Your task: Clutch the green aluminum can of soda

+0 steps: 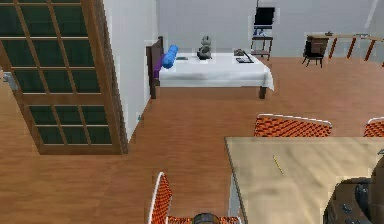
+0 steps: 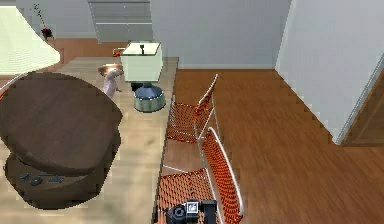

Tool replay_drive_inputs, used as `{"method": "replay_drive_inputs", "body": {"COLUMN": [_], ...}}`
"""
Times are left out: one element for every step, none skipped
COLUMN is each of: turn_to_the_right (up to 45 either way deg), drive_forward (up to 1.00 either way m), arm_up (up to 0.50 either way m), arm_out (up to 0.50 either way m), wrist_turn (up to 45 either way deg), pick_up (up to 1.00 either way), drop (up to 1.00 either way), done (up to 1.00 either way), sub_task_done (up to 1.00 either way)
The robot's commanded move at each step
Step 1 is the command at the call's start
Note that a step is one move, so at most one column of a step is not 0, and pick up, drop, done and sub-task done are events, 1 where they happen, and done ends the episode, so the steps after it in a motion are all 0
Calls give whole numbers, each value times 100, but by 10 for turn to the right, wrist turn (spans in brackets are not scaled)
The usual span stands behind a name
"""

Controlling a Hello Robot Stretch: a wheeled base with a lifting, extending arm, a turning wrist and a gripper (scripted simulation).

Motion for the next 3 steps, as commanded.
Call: {"method": "replay_drive_inputs", "body": {"turn_to_the_right": [0,0,0], "drive_forward": [0,0,0], "arm_up": [0,0,10], "arm_out": [0,0,0], "wrist_turn": [450,450,0], "pick_up": [0,0,0], "drop": [0,0,0], "done": [0,0,0], "sub_task_done": [0,0,0]}}
